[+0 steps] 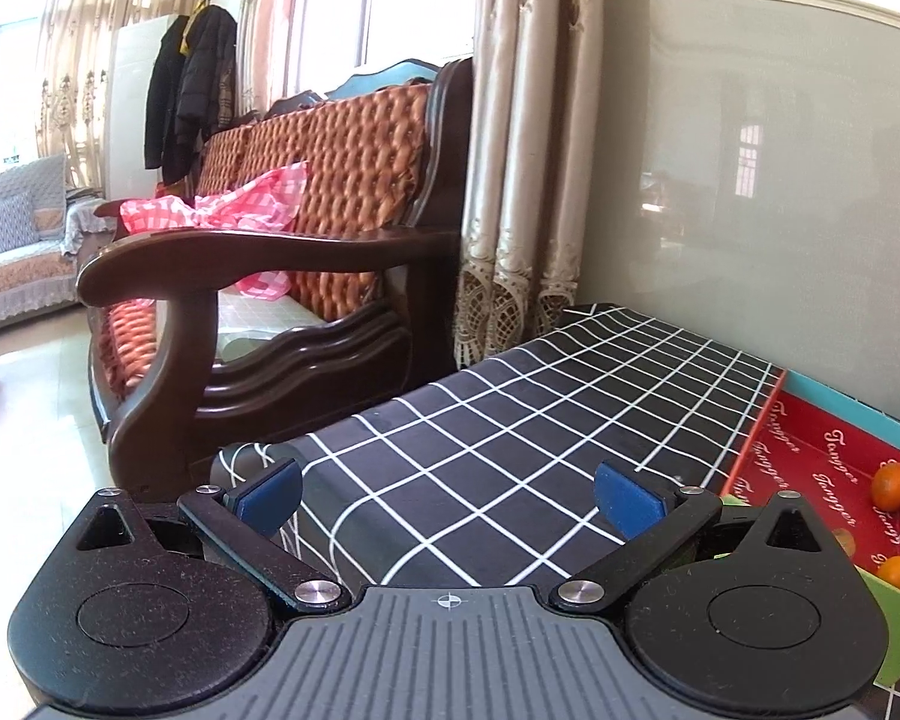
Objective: Organize fruits
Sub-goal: 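Carry the carrot chunk to the box with the right tool and release it, then move the left tool toward the cut carrot piece beside an orange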
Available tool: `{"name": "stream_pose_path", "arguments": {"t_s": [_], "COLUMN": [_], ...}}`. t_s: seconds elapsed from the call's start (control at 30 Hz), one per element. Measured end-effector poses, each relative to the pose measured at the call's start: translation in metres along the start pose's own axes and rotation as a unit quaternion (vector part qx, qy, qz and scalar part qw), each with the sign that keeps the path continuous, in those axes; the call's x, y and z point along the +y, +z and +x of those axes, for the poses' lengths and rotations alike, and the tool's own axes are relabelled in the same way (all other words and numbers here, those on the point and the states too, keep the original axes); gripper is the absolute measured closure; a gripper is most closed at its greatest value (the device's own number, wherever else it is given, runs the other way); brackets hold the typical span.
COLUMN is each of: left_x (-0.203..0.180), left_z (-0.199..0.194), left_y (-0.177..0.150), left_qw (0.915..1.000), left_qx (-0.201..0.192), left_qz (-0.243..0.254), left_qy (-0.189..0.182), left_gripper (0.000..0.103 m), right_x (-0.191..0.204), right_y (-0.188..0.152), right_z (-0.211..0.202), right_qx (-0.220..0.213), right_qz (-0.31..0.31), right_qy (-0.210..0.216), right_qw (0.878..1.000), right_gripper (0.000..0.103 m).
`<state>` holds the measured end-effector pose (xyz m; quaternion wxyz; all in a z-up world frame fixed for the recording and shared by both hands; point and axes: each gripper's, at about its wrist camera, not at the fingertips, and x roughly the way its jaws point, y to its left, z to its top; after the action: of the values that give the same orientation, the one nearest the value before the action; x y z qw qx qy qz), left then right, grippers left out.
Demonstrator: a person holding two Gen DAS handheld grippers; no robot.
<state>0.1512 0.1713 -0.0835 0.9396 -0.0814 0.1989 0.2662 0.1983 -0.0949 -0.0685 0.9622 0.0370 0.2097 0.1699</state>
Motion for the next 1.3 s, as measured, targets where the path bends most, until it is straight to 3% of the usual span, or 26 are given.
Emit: {"name": "stream_pose_path", "arguments": {"t_s": [0.13,0.17,0.2,0.27,0.43,0.63,0.87,1.3], "left_x": [0.007,0.008,0.008,0.007,0.002,-0.015,-0.059,-0.161], "left_z": [0.003,0.004,0.004,0.004,0.004,-0.004,-0.025,-0.078], "left_y": [0.0,0.0,0.0,-0.001,-0.001,-0.002,-0.006,-0.029], "left_qw": [1.0,1.0,1.0,1.0,1.0,0.9997,0.9965,0.9714], "left_qx": [0.003,0.004,0.004,0.005,0.006,0.0,-0.02,-0.062], "left_qz": [-0.006,-0.005,-0.004,-0.003,0.003,0.017,0.05,0.134], "left_qy": [0.003,0.004,0.004,0.003,-0.001,-0.016,-0.063,-0.186], "left_gripper": [0.0,0.0,0.0,0.0,0.0,0.0,0.0,0.0], "right_x": [0.013,0.015,0.017,0.019,0.011,-0.02,-0.063,-0.131], "right_y": [-0.002,-0.003,-0.006,-0.008,-0.001,-0.002,-0.004,-0.021], "right_z": [0.012,0.013,0.011,0.006,-0.002,-0.008,-0.027,-0.079], "right_qx": [0.022,0.027,0.026,0.004,-0.01,0.004,0.0,-0.011], "right_qz": [-0.005,-0.008,-0.013,-0.02,-0.012,0.026,0.055,0.073], "right_qy": [-0.002,-0.006,-0.013,-0.024,-0.045,-0.108,-0.173,-0.279], "right_qw": [1.0,1.0,1.0,0.999,0.999,0.994,0.983,0.957], "right_gripper": [0.075,0.066,0.049,0.024,0.024,0.013,0.008,0.006]}}
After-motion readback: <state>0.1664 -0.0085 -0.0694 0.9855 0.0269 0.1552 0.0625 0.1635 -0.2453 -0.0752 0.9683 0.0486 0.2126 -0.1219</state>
